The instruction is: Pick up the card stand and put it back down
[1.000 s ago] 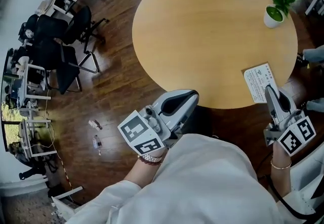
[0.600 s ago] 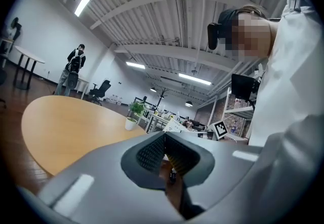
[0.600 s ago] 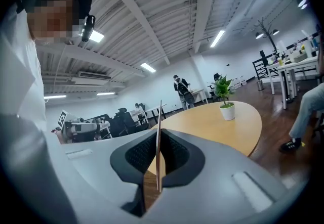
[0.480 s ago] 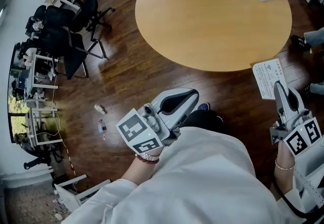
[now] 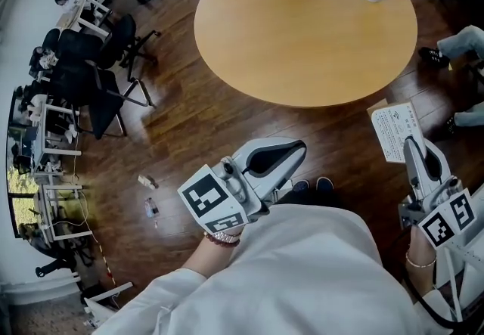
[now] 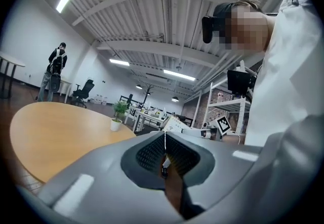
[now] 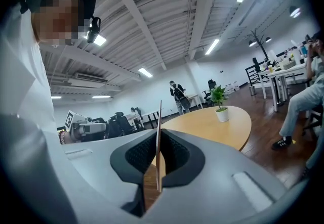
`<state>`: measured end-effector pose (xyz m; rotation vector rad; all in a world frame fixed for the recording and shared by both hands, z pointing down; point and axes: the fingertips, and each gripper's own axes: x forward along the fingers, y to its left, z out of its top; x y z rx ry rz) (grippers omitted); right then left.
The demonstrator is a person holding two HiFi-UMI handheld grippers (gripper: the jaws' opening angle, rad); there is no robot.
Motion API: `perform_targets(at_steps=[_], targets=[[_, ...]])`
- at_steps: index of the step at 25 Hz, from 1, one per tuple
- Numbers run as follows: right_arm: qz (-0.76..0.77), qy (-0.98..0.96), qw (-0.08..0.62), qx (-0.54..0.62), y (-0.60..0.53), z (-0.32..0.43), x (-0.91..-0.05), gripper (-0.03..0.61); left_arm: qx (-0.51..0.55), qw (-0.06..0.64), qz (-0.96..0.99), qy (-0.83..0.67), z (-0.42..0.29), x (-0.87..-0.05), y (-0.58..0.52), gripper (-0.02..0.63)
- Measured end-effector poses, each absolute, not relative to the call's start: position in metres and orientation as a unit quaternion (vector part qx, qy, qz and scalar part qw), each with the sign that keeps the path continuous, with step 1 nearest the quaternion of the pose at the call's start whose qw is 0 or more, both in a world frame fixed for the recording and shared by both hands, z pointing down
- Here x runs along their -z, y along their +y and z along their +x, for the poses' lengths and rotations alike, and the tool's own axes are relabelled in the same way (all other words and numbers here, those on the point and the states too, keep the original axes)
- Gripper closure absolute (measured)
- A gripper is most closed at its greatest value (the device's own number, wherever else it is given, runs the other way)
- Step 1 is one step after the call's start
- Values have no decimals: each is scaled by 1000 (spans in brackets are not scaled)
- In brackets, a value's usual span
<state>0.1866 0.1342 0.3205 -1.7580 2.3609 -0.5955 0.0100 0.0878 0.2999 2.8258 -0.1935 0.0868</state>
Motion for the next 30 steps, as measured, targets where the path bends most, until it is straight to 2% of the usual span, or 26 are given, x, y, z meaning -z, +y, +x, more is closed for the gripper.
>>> perform_targets(at_steps=[6, 10, 15, 30], targets=[[-556, 809, 72, 175, 141, 126, -288, 560, -18, 109, 993, -51, -17, -283, 101, 614], [-536, 825, 60, 168, 141, 90, -272, 560, -2, 110, 993, -44, -27, -277, 108, 614], [-531, 829, 54, 168, 140, 75, -272, 560, -12, 96, 995, -27, -28, -281, 114, 614], [-531, 826, 68, 179, 134, 54, -269, 560, -12, 112, 993, -30, -52, -288, 109, 614]])
